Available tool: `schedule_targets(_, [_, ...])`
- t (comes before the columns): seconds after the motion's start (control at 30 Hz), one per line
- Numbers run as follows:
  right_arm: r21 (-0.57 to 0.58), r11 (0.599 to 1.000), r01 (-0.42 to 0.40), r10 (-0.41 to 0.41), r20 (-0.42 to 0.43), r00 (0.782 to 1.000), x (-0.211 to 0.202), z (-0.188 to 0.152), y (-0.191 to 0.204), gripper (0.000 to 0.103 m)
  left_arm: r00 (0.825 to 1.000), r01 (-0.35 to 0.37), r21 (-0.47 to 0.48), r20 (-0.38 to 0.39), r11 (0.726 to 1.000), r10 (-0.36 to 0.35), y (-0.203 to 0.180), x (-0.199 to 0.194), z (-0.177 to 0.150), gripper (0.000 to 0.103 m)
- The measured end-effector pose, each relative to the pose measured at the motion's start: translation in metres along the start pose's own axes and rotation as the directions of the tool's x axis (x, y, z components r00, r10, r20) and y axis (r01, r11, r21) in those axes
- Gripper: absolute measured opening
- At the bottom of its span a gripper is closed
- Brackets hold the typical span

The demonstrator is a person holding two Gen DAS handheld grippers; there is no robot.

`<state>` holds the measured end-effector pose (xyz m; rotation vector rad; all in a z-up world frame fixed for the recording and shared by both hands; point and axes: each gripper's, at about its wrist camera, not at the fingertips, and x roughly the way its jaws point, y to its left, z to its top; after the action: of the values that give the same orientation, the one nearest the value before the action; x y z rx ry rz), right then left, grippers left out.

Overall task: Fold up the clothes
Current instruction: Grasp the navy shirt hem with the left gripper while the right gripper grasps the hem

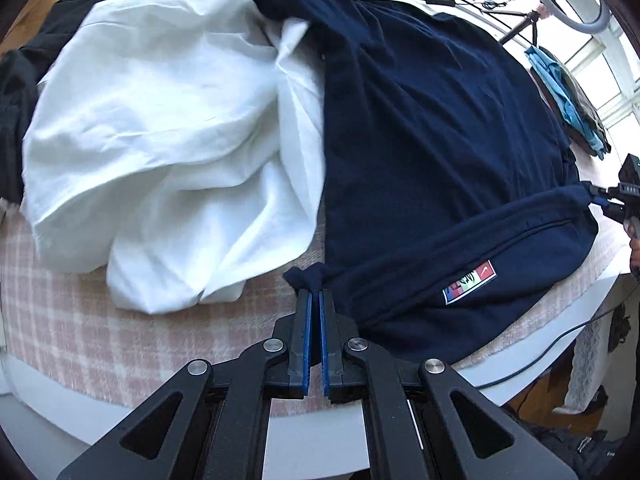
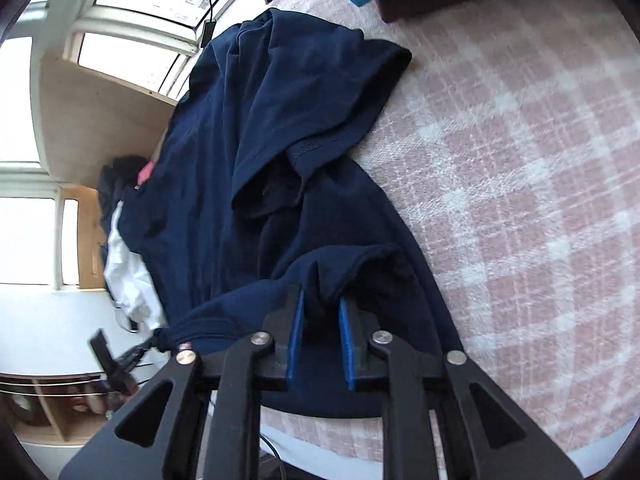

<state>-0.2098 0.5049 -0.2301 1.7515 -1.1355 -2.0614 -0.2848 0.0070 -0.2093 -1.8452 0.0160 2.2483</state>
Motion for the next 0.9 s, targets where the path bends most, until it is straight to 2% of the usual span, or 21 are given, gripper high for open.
schedule_targets(0.13, [0.010, 0.997, -0.073, 0.072, 0.037, 0.997, -0.008, 0.010, -0.006, 0.035, 1.000, 0.000, 0.026, -0.019, 1.000, 0.000, -0.003, 0.005, 0.008, 0.003])
schedule_targets(0.2, [-0.026, 0.999, -0.041, 0.042, 0.031, 0.999, -0.005, 0.014, -0.003, 0.038, 1.000, 0.001, 0.036, -0.025, 0.999, 0.000, -0.005, 0.005, 0.011, 0.003])
schedule_targets(0.3, [-0.113, 0.991, 0.067, -0.072, -0.040, 0.997, 0.007, 0.018, 0.020, 0.038, 1.000, 0.001, 0.057, -0.029, 0.998, 0.000, -0.012, 0.004, 0.016, 0.003])
schedule_targets(0.33, [-0.131, 0.991, 0.041, -0.048, -0.054, 0.997, 0.011, 0.020, 0.030, 0.038, 1.000, -0.003, 0.065, -0.030, 0.998, 0.005, -0.013, 0.004, 0.017, 0.003])
schedule_targets(0.4, [-0.150, 0.987, -0.056, 0.050, -0.042, 0.998, 0.012, 0.027, 0.049, 0.038, 1.000, -0.003, 0.072, -0.030, 0.997, 0.005, -0.016, 0.007, 0.022, 0.003])
schedule_targets(0.43, [-0.184, 0.983, -0.025, 0.031, 0.027, 0.999, 0.004, 0.031, 0.060, 0.038, 1.000, 0.002, 0.071, -0.031, 0.997, 0.001, -0.017, 0.007, 0.022, 0.003])
schedule_targets(0.5, [-0.249, 0.967, 0.060, -0.020, 0.158, 0.987, -0.011, 0.038, 0.082, 0.039, 0.999, -0.006, 0.087, -0.038, 0.996, 0.009, -0.020, 0.010, 0.021, 0.003])
schedule_targets(0.53, [-0.282, 0.946, 0.161, -0.109, 0.191, 0.976, -0.013, 0.038, 0.091, 0.040, 0.999, -0.010, 0.096, -0.041, 0.995, 0.014, -0.021, 0.011, 0.020, 0.003])
schedule_targets(0.57, [-0.303, 0.921, 0.246, -0.196, 0.188, 0.963, -0.010, 0.036, 0.097, 0.040, 0.999, -0.007, 0.099, -0.045, 0.995, 0.012, -0.022, 0.011, 0.019, 0.003])
schedule_targets(0.63, [-0.313, 0.880, 0.357, -0.325, 0.149, 0.934, 0.001, 0.028, 0.096, 0.040, 0.999, 0.003, 0.105, -0.049, 0.994, 0.002, -0.023, 0.012, 0.017, 0.003])
schedule_targets(0.73, [-0.321, 0.883, 0.342, -0.339, 0.069, 0.938, 0.014, 0.016, 0.087, 0.040, 0.999, 0.020, 0.114, -0.050, 0.993, -0.015, -0.023, 0.010, 0.016, 0.003])
schedule_targets(0.87, [-0.350, 0.852, 0.390, -0.393, 0.066, 0.917, 0.027, 0.009, 0.076, 0.040, 0.998, 0.025, 0.118, -0.057, 0.993, -0.018, -0.025, 0.013, 0.022, 0.003])
schedule_targets(0.9, [-0.348, 0.855, 0.383, -0.388, 0.060, 0.920, 0.028, 0.008, 0.074, 0.040, 0.998, 0.029, 0.116, -0.058, 0.993, -0.022, -0.024, 0.013, 0.022, 0.003])
